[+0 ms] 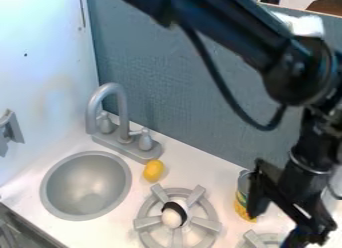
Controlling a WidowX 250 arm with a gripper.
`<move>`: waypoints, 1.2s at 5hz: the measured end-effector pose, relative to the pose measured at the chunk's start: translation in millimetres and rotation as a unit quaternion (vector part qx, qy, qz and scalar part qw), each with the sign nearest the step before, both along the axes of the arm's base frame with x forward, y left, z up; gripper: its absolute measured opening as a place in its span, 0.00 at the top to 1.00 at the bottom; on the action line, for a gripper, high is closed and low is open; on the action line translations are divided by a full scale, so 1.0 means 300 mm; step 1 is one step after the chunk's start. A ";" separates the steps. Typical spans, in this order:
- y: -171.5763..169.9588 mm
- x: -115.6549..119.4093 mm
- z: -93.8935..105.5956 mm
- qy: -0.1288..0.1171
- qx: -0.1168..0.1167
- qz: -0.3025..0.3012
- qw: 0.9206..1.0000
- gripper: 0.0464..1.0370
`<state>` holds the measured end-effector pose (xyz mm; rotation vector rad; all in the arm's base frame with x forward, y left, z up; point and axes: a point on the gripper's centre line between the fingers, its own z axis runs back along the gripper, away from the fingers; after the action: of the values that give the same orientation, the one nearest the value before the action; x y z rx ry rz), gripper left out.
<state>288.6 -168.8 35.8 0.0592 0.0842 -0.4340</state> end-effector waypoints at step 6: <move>0.146 0.275 -0.097 -0.061 0.003 0.078 0.995 0.04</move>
<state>371.2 -124.9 6.6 0.0844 -0.0296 -0.2723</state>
